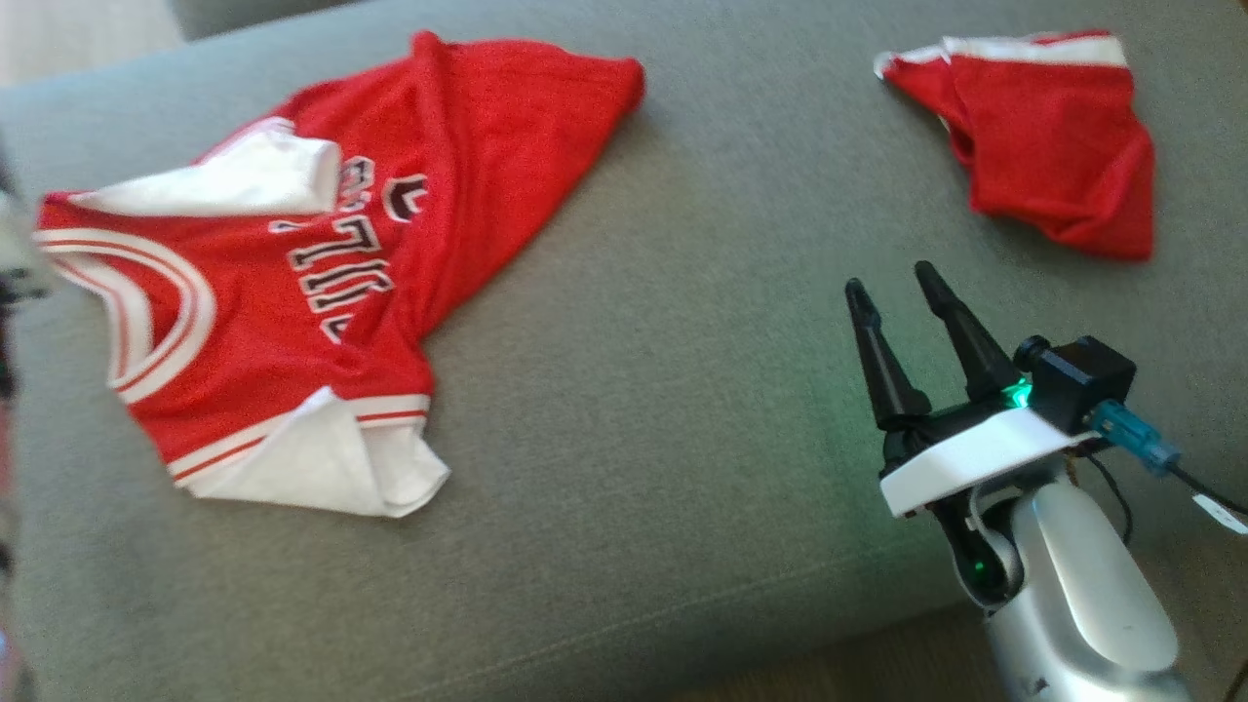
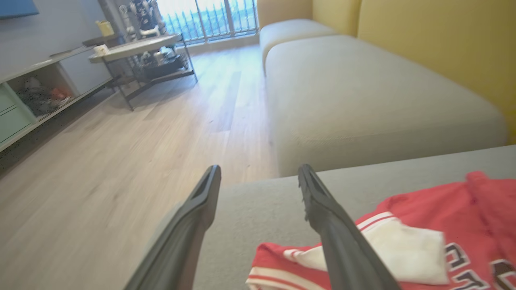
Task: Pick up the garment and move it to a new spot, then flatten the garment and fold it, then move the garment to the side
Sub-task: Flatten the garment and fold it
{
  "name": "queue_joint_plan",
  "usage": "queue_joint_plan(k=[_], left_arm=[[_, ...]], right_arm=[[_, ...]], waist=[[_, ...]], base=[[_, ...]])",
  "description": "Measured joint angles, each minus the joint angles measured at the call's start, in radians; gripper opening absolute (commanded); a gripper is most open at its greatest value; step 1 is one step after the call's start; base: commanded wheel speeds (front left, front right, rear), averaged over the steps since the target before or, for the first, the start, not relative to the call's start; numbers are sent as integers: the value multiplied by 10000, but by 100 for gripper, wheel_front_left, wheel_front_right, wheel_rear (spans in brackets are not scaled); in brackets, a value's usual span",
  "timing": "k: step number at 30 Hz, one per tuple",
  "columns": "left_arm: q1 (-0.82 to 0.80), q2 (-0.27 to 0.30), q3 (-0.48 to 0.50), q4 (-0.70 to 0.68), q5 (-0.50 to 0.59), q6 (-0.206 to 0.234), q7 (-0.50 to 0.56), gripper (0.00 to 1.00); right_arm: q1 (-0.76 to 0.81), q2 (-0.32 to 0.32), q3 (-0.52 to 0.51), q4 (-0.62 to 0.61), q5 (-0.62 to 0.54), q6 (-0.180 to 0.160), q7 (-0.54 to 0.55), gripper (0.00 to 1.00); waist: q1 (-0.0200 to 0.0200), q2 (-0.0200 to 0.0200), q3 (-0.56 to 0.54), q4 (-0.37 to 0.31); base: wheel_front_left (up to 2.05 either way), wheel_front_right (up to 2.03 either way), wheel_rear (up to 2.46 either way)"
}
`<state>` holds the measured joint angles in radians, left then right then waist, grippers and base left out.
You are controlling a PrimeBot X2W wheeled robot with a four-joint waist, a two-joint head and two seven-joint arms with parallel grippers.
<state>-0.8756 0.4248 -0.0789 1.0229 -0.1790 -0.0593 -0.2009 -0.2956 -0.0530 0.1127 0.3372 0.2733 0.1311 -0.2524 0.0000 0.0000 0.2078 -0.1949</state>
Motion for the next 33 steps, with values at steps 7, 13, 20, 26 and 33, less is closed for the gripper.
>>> queue_joint_plan(k=[7,13,20,26,33], left_arm=[[1682,-1030,-171,-1923,-456,-303,-487,100],[4243,-1639,-345,-4498,-539,-349,-489,100],[7824,-2290,-205,-7505,-598,428,-489,100],[9617,-2708,-387,-8333,-280,612,-489,100],[9691,-3012,-568,-8571,-6,583,-489,100]], right_arm=[[212,0,-564,67,-384,0,96,100],[738,0,-895,52,-451,0,242,100],[1328,4,-794,23,-255,0,376,100],[1679,10,-759,44,-136,0,424,100],[1601,12,-938,36,-184,0,610,100]], waist=[[-1,0,-868,789],[-1,0,-1506,1379],[-2,0,-2171,1980],[-2,0,-2289,2326],[-2,0,-2211,2835]], base=[[0,0,0],[0,0,0],[0,0,0],[0,0,0],[0,0,0]])
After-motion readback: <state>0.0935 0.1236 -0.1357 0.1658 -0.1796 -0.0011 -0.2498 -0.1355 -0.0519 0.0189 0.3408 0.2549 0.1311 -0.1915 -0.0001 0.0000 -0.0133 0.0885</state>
